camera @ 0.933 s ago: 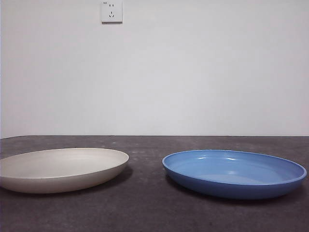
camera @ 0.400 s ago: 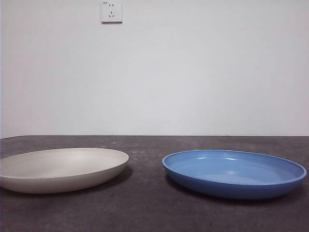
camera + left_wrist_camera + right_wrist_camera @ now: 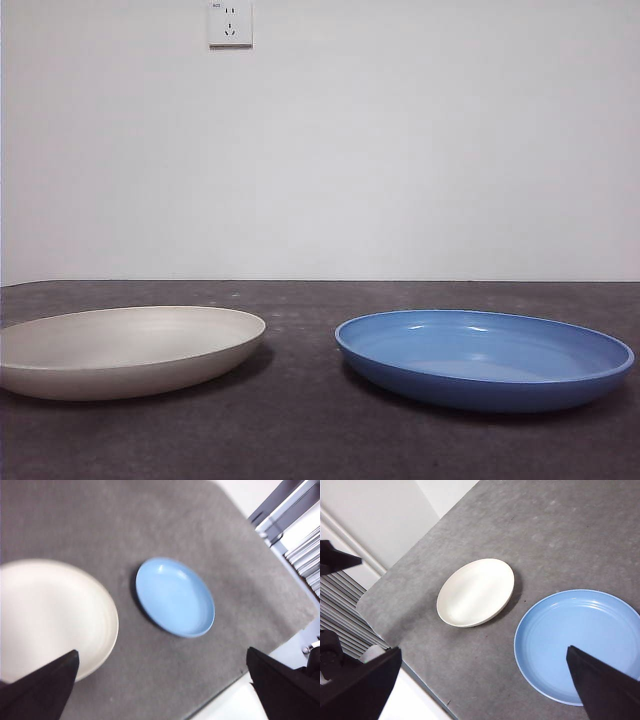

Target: Pick up the white plate, put it on the blue plate, put it on desk

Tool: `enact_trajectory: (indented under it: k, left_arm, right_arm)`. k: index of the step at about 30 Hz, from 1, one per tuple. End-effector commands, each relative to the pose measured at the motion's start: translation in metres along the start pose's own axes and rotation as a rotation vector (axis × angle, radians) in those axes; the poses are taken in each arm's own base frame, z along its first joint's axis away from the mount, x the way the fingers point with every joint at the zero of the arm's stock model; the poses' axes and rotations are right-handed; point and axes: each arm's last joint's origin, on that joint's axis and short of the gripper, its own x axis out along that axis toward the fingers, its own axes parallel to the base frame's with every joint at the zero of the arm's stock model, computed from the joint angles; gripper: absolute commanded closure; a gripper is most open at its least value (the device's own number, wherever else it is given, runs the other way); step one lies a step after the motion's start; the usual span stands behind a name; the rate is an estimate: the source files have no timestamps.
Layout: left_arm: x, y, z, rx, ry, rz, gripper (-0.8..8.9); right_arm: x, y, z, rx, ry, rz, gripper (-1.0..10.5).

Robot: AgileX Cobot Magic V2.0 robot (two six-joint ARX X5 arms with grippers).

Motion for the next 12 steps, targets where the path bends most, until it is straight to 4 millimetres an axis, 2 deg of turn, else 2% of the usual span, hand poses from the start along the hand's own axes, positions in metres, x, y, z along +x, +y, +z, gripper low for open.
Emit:
enact_trajectory:
  k: [1, 7, 12]
  left_arm:
    - [0.014, 0.008, 0.01, -0.051, 0.055, 0.01, 2.5]
    - [0.054, 0.047, 0.029, -0.194, 0.168, 0.082, 2.51]
    - [0.075, 0.086, 0.039, -0.301, 0.179, 0.153, 2.53]
  right_arm:
    - [-0.001, 0.002, 0.003, -0.012, -0.01, 0.009, 3.9]
    - [-0.001, 0.001, 0.002, -0.001, 0.004, 0.006, 3.9]
    - [-0.001, 0.001, -0.001, 0.014, 0.025, 0.003, 3.9]
